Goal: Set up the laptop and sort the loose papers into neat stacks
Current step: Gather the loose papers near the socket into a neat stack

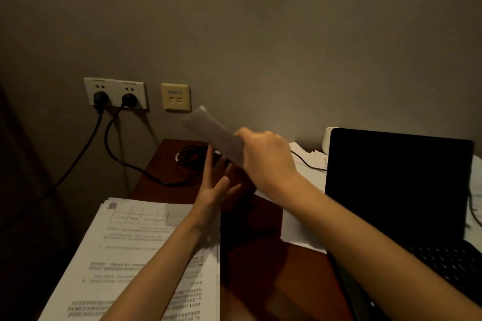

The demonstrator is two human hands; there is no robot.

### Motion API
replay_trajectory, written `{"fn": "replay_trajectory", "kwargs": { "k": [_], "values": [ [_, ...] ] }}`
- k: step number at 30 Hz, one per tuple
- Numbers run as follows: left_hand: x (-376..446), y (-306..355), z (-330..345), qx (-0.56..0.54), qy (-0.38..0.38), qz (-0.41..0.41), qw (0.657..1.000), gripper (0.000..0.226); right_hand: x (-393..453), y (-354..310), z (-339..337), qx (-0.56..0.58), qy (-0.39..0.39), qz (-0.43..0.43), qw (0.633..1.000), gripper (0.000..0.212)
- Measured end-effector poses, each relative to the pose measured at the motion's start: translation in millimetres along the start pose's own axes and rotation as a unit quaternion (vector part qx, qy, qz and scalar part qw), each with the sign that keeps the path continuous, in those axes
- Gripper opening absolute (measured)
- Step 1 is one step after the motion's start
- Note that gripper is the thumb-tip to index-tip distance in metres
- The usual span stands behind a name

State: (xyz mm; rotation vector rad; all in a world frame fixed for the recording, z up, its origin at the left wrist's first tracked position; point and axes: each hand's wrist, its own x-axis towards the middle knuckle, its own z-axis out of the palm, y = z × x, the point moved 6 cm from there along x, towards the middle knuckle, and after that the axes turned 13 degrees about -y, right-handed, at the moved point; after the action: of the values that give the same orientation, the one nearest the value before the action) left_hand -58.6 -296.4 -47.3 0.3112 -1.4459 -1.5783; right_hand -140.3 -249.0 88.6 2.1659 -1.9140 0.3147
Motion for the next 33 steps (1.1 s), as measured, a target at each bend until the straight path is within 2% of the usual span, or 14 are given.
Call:
{"fn": "replay_trajectory", "kwargs": {
  "k": [2,4,7,9,11,12,16,19,22,24,26,28,31,33],
  "values": [
    [-2,10,11,-0.028,-0.046,0.024,0.998,0.12,-14,-6,16,0.159,-0.009,-0.032,0.987,0.024],
    [-6,19,17,-0.056,-0.049,0.004,0.997,0.111,-23,-11,33,0.29,-0.074,-0.063,0.952,0.028],
    [-10,26,14,-0.115,-0.043,-0.012,0.992,0.092,-36,-18,47,0.345,-0.176,-0.116,0.915,0.037],
    [-9,31,8,-0.145,-0.025,-0.003,0.989,0.063,-43,-19,52,0.353,-0.222,-0.143,0.898,0.048],
    [-9,33,-4,-0.157,0.009,-0.012,0.988,0.037,-47,-17,53,0.373,-0.238,-0.157,0.883,0.054],
    [-8,36,-11,-0.16,0.014,-0.024,0.987,0.035,-46,-13,52,0.378,-0.228,-0.155,0.884,0.054],
    [-13,44,-36,-0.18,-0.014,-0.096,0.979,0.065,-31,17,43,0.282,-0.127,-0.122,0.943,0.064],
    [-24,46,-50,-0.197,-0.026,-0.153,0.968,0.072,-19,37,41,0.251,-0.125,-0.094,0.955,0.079],
    [-31,46,-54,-0.216,-0.034,-0.197,0.956,0.071,-12,44,39,0.295,-0.169,-0.081,0.937,0.08],
    [-32,46,-52,-0.223,-0.038,-0.213,0.951,0.071,-7,46,46,0.35,-0.231,-0.066,0.906,0.073],
    [-34,47,-47,-0.239,-0.046,-0.212,0.946,0.072,-3,48,60,0.386,-0.306,-0.066,0.868,0.054],
    [-34,47,-44,-0.27,-0.054,-0.203,0.94,0.068,-2,51,73,0.377,-0.352,-0.068,0.854,0.036],
    [-33,46,-44,-0.29,-0.059,-0.179,0.938,0.065,0,54,84,0.375,-0.342,-0.06,0.86,0.049],
    [-33,46,-45,-0.303,-0.064,-0.173,0.935,0.064,1,54,92,0.408,-0.344,-0.05,0.844,0.055]
  ]
}}
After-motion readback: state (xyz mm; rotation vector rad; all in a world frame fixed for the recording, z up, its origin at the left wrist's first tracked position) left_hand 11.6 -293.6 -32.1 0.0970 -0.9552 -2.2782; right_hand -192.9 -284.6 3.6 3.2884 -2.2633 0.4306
